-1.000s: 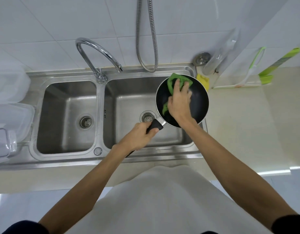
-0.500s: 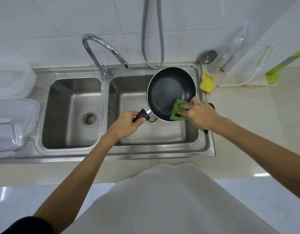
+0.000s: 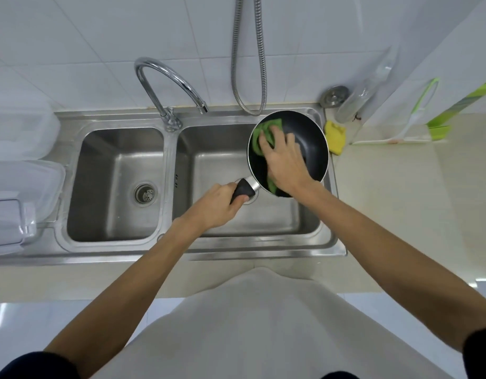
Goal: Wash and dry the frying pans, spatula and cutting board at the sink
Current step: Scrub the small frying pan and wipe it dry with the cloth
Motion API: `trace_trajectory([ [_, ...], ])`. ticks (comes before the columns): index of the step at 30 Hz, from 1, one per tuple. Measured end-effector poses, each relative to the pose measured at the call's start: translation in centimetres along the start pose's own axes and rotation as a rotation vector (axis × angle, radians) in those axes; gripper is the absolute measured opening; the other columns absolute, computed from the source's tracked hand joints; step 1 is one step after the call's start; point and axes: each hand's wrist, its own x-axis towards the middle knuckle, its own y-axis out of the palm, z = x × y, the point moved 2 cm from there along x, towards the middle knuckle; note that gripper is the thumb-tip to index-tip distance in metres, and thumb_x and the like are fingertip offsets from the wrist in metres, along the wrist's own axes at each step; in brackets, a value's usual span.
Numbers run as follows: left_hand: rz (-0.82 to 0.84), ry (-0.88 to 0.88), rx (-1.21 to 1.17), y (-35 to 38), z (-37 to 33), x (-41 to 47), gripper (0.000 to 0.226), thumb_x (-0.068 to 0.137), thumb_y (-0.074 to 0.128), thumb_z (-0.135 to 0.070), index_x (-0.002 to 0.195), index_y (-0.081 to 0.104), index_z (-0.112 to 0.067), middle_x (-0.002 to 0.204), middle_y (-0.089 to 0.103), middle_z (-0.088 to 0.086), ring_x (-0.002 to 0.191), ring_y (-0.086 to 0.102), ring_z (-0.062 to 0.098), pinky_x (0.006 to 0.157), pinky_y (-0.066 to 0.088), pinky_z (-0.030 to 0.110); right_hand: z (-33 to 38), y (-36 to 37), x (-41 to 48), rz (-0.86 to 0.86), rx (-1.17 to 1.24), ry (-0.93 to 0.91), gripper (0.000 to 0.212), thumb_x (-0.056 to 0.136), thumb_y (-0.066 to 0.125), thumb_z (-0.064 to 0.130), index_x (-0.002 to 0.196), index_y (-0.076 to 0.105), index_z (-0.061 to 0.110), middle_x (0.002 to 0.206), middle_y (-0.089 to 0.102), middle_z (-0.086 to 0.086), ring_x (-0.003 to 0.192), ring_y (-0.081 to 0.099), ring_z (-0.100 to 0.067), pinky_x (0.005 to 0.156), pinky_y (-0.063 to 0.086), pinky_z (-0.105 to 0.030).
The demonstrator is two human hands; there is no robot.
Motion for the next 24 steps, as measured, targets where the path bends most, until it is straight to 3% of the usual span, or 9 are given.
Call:
trace_trajectory([
  [4, -0.070, -0.064, -0.002, 0.0, 1.5, -0.5, 0.029, 0.100, 0.053, -0.039, 0.082, 0.049, -0.017, 0.073, 0.056, 0.003, 0.065, 0.055, 0.022, 0.055, 0.036, 0.030, -4.1, 1.2, 0.5, -0.027, -0.380, 0.045, 0.056, 0.090, 0.048, 0.010, 0.146, 0.046, 0.011, 0.145, 0.046, -0.016, 0.098, 0.055, -0.039, 0.075, 0.046, -0.045],
  [8, -0.106, -0.165, -0.128, 0.0, 2.2, -0.6, 0.034, 0.099, 0.054, -0.037, 0.073, 0.051, -0.016, 0.069, 0.056, 0.002, 0.060, 0.053, 0.019, 0.056, 0.042, 0.035, -4.9, 1.6, -2.6, 0.222, -0.545, 0.026, 0.049, 0.092, 0.039, 0.013, 0.139, 0.053, 0.015, 0.141, 0.047, -0.010, 0.110, 0.051, -0.038, 0.085, 0.045, -0.042],
  [10, -0.092, -0.179, -0.179, 0.0, 2.0, -0.3, 0.036, 0.099, 0.054, -0.034, 0.072, 0.053, -0.011, 0.065, 0.053, 0.002, 0.056, 0.049, 0.019, 0.056, 0.042, 0.036, -3.4, 2.4, -4.8, 0.400, -0.355, 0.026, 0.049, 0.094, 0.043, 0.012, 0.143, 0.047, 0.015, 0.143, 0.042, -0.011, 0.120, 0.042, -0.042, 0.094, 0.043, -0.047],
  [12, -0.062, -0.181, -0.208, 0.2, 1.9, -0.2, 0.037, 0.099, 0.055, -0.032, 0.070, 0.051, -0.011, 0.060, 0.050, 0.001, 0.051, 0.045, 0.018, 0.053, 0.040, 0.035, -1.0, 2.8, -6.4, 0.474, -0.062, 0.029, 0.052, 0.093, 0.048, 0.009, 0.144, 0.043, 0.015, 0.145, 0.043, -0.012, 0.124, 0.040, -0.043, 0.099, 0.041, -0.049],
  [15, -0.018, -0.151, -0.198, 1.0, 1.4, -0.4, 0.037, 0.099, 0.054, -0.031, 0.067, 0.048, -0.015, 0.060, 0.049, 0.001, 0.051, 0.043, 0.018, 0.052, 0.037, 0.033, 2.5, 2.9, -6.0, 0.313, 0.353, -0.024, 0.052, 0.089, 0.048, 0.001, 0.140, 0.047, 0.006, 0.141, 0.052, -0.016, 0.125, 0.048, -0.040, 0.100, 0.034, -0.044],
  [17, 0.009, -0.129, -0.183, 1.6, 0.8, -0.6, 0.036, 0.100, 0.053, -0.034, 0.068, 0.049, -0.018, 0.063, 0.050, 0.002, 0.052, 0.045, 0.019, 0.052, 0.036, 0.031, 3.3, 2.3, -3.9, 0.189, 0.442, -0.006, 0.053, 0.086, 0.046, 0.002, 0.139, 0.047, 0.001, 0.139, 0.052, -0.019, 0.121, 0.050, -0.042, 0.097, 0.033, -0.043],
  [21, -0.001, -0.125, -0.103, 1.8, 0.6, -1.2, 0.033, 0.101, 0.049, -0.039, 0.081, 0.055, -0.014, 0.071, 0.052, 0.003, 0.058, 0.047, 0.019, 0.051, 0.033, 0.028, 0.2, 1.4, 0.1, 0.131, 0.094, 0.080, 0.071, 0.085, 0.057, 0.006, 0.152, 0.033, 0.006, 0.159, 0.030, -0.018, 0.113, 0.045, -0.045, 0.091, 0.043, -0.050],
  [24, -0.062, -0.145, -0.106, 0.9, 1.3, -1.4, 0.035, 0.101, 0.051, -0.037, 0.075, 0.053, -0.014, 0.065, 0.051, 0.001, 0.057, 0.048, 0.020, 0.052, 0.036, 0.029, -3.4, 1.9, -0.4, 0.118, -0.292, 0.062, 0.068, 0.085, 0.062, 0.006, 0.150, 0.042, 0.009, 0.160, 0.034, -0.016, 0.109, 0.052, -0.043, 0.086, 0.046, -0.046],
])
